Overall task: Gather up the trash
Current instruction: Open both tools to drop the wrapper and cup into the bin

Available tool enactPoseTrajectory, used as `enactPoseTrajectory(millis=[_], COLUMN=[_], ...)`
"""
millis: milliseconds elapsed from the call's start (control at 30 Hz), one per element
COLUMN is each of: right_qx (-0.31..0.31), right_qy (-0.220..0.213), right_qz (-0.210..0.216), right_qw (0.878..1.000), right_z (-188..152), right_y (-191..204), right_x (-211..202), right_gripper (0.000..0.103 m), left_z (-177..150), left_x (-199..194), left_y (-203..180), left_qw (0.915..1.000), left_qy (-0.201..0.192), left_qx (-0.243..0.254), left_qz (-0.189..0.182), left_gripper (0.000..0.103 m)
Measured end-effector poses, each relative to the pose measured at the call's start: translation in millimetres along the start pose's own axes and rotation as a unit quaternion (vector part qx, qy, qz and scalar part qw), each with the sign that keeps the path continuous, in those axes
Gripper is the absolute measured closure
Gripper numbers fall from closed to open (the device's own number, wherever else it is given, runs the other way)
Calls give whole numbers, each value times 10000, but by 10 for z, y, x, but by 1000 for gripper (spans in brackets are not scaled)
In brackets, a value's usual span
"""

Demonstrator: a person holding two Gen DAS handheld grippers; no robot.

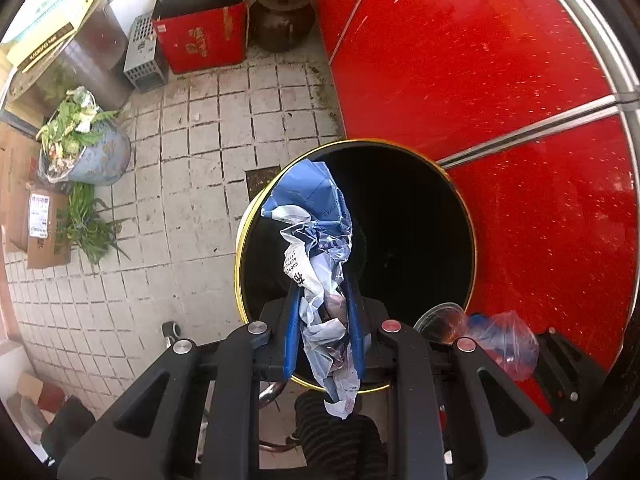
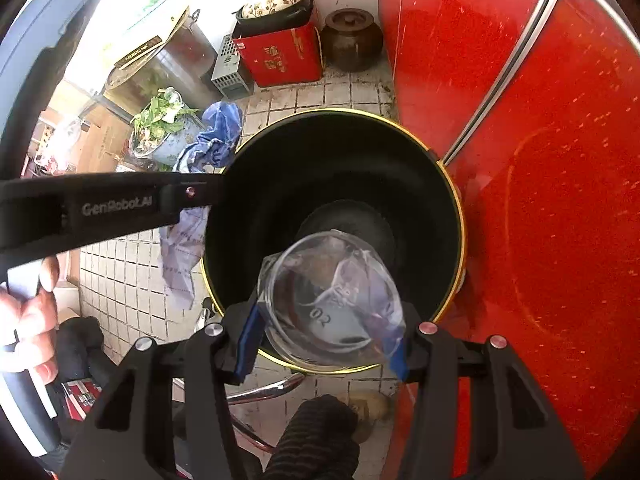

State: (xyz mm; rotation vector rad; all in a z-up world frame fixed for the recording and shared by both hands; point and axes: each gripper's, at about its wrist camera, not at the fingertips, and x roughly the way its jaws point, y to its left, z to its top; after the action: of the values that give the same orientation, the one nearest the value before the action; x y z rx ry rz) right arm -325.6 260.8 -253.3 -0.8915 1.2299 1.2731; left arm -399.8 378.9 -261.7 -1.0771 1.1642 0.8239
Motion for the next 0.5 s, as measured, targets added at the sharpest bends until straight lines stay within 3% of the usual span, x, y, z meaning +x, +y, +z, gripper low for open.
enactPoseTrajectory(millis=[133, 167, 200, 233, 267, 367, 500], right_qx=[-69, -76, -93, -104, -122, -155, -109], right_qy=[-49, -18, 10, -1, -23, -71, -149], right_qz=[200, 245, 255, 263, 287, 409, 584], right_qw=[9998, 9997, 9996, 9996, 9995, 9990, 9981], right_z=[7, 12, 13, 8, -6, -28, -31], right_y=[16, 24, 33, 46, 61, 122, 244], right_x=[61, 83, 101, 102, 100, 69, -127], right_gripper=[47, 42, 33, 27, 25, 23, 22], left_z=[34, 57, 72, 90, 112, 174, 141], left_x=[86, 73, 39, -25, -130, -310, -829], left_y=[-18, -7, 15, 46, 95, 196, 350], left_qw=[9999, 10000, 10000, 9997, 9987, 9979, 9921], left_qy=[116, 92, 37, -115, -353, -389, -723], left_qx=[64, 15, -42, -145, -272, -453, -756], left_qz=[-47, -19, 40, 161, 240, 243, 698], left_gripper=[78, 58, 27, 18, 17, 17, 13])
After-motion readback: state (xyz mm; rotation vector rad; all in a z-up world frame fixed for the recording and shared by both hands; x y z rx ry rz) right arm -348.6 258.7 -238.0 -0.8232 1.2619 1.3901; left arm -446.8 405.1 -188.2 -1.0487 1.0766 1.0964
